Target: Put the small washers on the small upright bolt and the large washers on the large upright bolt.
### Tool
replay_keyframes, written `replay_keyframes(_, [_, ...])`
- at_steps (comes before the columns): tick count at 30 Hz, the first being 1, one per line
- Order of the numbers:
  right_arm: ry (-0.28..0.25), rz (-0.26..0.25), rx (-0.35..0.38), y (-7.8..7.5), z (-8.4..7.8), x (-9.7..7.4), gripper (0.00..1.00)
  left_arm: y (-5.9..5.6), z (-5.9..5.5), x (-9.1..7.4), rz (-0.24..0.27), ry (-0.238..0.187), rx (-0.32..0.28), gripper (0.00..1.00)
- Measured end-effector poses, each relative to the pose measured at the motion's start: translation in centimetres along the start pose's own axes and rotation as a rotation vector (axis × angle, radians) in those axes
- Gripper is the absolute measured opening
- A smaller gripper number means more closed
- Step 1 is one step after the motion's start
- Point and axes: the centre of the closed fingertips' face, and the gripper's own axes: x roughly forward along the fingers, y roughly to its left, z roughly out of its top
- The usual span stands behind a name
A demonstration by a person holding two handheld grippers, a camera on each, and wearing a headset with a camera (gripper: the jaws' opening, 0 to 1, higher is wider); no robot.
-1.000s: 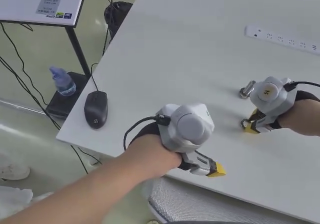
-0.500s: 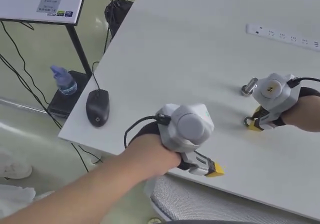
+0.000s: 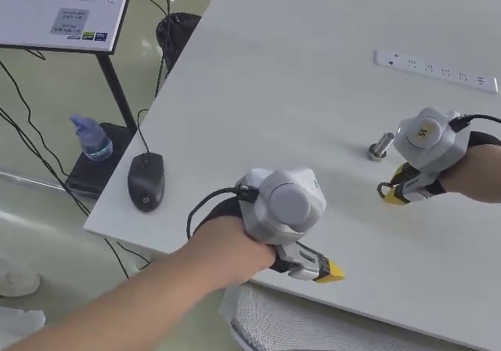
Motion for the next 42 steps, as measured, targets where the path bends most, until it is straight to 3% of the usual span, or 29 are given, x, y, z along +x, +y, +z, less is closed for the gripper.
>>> replay_keyframes(12, [-0.021, -0.02, 0.037, -2.0, 0.6, -3.4, 0.22, 0.4, -0.1, -0.3, -0.004, -0.002, 0.007, 0.74])
replay_keyframes(21, [-0.027, -0.046, 0.041, -4.3, 1.1, -5.2, 0.22, 0.4, 0.2, 0.0, -0.015, -0.004, 0.008, 0.74])
replay_keyframes(42, [-0.065, -0.085, 0.06, -8.4, 2.9, -3.7, 0.22, 1.1, 0.0, 0.6, -0.027, 0.014, 0.004, 0.73])
